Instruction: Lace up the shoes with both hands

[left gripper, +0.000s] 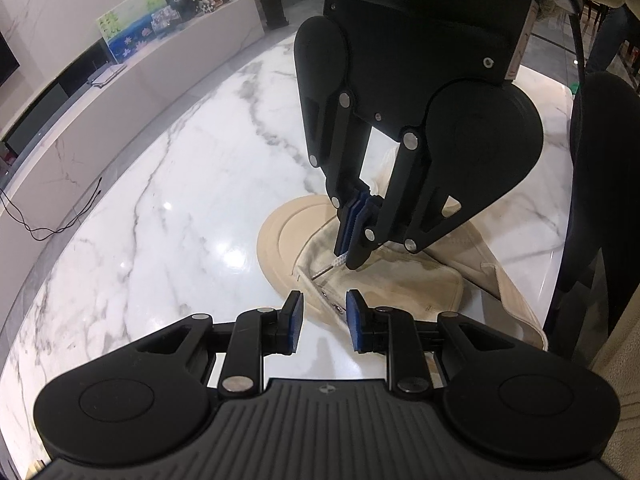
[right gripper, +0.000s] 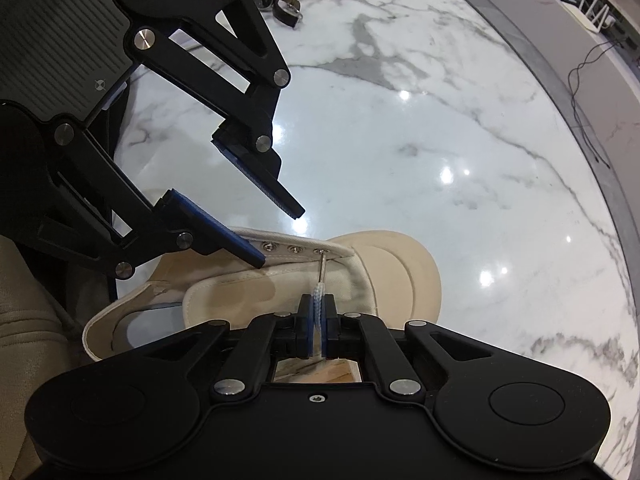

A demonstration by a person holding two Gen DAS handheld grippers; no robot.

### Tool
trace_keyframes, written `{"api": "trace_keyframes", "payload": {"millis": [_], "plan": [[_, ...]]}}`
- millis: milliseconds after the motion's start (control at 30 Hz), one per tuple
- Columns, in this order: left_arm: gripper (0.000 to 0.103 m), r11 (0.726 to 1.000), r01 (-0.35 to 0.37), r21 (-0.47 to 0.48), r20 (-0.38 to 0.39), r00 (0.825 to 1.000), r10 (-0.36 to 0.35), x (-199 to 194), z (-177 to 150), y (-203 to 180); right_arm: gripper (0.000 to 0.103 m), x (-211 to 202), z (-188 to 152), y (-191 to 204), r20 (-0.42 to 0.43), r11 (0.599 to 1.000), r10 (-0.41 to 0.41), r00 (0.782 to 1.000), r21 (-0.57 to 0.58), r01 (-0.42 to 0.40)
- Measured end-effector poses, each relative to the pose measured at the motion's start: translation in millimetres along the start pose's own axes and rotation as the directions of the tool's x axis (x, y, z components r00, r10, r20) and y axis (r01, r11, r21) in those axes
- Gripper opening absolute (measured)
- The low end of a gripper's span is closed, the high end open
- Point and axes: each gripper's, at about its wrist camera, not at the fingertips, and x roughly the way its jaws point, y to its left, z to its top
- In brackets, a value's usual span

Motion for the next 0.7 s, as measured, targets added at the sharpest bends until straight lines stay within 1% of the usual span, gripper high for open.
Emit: {"api": "trace_keyframes", "payload": {"millis": [267,533,600,700], "plan": [[0.022,1.0,0.01,-0.012,0.01,1.0,-0.01,0,0,1,0.002,0,2,-1,0.005,1.0,-0.012,1.0,-0.002,0.012],[0.022,0.998,0.029,-0.047,0.053,0.998,-0.027,-12,-2,9,0.002,2,8,0,0.01,1.0,-0.019,1.0,-0.019,0.019],[0.022,0.999,0.019,-0.05,0.061,0.998,-0.016,-16,-2,11,0.002,3,10,-1,0.014,1.0,-0.019,1.0,-0.02,0.019],[0.022,0.998,0.001,-0.056,0.049,0.999,0.002,-16,-4,15,0.002,4,12,0,0.022,0.999,-0.02,1.0,-0.026,0.021]]}}
